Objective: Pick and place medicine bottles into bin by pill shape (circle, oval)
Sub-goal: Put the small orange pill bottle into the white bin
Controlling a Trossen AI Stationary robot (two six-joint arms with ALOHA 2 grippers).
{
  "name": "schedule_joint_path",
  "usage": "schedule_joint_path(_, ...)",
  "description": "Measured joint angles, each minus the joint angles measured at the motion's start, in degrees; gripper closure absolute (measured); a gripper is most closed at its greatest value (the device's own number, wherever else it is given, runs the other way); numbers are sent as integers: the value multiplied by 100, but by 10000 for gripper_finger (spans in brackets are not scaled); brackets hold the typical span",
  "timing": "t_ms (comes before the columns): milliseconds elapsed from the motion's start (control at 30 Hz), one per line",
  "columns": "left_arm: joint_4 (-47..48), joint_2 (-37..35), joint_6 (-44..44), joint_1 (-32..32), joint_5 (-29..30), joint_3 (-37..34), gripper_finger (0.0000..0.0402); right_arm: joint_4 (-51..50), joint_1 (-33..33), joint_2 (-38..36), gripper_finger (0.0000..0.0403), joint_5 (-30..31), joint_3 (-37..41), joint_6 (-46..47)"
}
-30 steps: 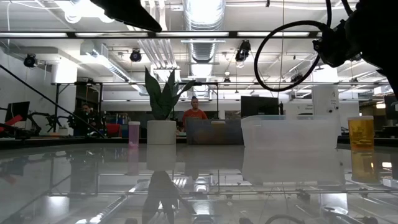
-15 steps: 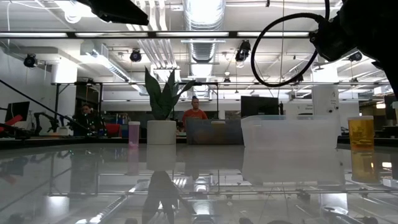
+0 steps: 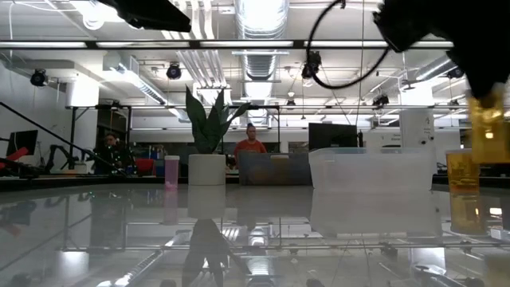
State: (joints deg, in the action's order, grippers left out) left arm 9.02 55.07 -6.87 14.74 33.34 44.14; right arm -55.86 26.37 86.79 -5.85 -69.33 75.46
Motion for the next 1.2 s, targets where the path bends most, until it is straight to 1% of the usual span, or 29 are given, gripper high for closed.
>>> schedule_joint_path(167,-18,0,0,0,2,-6,162,-140,-412,-18,289,44,-453,-792)
schedule_joint_path(367,-128,0,-101,-2,0,-16,162,-510,-1180,-20,289,48,-1055,-2267)
schedule_joint_path(500,-129,0,-103,-2,0,-28,162,-820,-1747,-57,289,44,-1245,-3247)
schedule_joint_path(633,-114,0,-109,-2,0,-36,162,-1124,-2300,-80,289,-115,-1257,-4041)
schedule_joint_path(800,-111,0,-149,-2,0,-39,162,-1177,-3002,-186,289,-210,-1123,-4759)
schedule_joint_path(933,-111,0,-153,-2,0,-39,162,-1201,-3548,-238,289,-214,-989,-5246)
schedule_joint_path(1200,-109,0,-163,-2,0,-41,162,-1203,-4514,-243,289,-213,-578,-5927)
